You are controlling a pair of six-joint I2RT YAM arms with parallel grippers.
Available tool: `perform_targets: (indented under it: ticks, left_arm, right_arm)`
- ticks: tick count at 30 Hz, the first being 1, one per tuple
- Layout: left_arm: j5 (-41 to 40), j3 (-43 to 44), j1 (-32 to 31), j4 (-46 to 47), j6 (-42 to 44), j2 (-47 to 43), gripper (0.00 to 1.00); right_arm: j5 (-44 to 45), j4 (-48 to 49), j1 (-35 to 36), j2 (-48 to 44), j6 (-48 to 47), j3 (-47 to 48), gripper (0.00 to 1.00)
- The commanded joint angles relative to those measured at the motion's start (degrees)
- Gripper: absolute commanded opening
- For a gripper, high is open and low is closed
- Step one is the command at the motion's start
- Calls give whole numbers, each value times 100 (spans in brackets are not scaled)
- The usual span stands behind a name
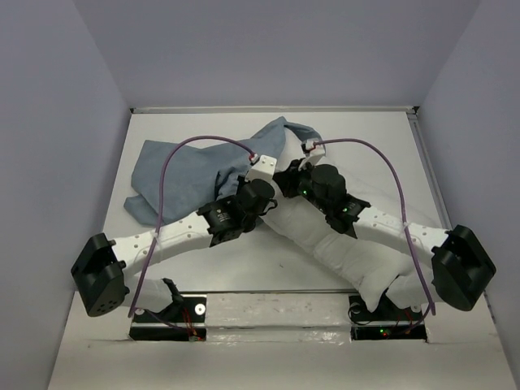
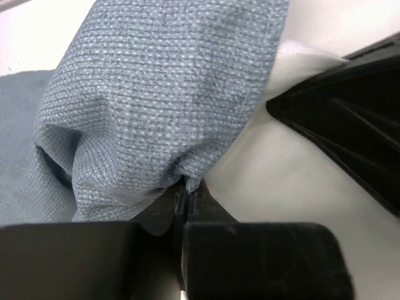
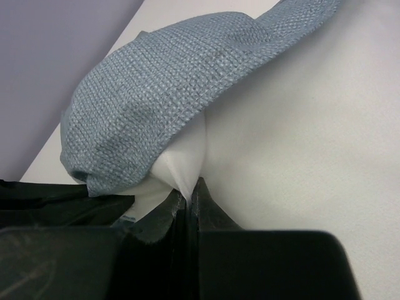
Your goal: Put the pillow into the pillowcase
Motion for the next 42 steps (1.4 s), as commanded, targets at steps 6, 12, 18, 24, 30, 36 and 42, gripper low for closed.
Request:
perform_targets:
  ticks: [6, 12, 18, 24, 30, 36, 42]
  left_arm:
    - [1994, 133, -112, 1134, -618, -1196, 0]
    - [3578, -77, -218, 1214, -1128, -1433, 0]
    - [2867, -754, -209, 871, -1400, -2057, 11]
    - [2359, -781, -218, 458, -1410, -2409, 60]
    - [1593, -280, -209, 54, -1059, -2111, 60]
    - [655, 370, -209, -113, -321, -882, 61]
    - [231, 502, -209, -131, -39, -379, 59]
  right_arm:
    - [-1255, 861, 11, 292, 339, -16, 0]
    - [-1317, 1187, 11, 1074, 471, 704, 0]
    - [-658, 932, -190, 1084, 523, 627, 0]
    - [-570, 765, -296, 883, 331, 310, 0]
    - [-631, 721, -296, 610, 295, -15, 0]
    - [-763, 660, -296, 416, 304, -121, 0]
    - [-798, 642, -296, 284, 313, -191, 0]
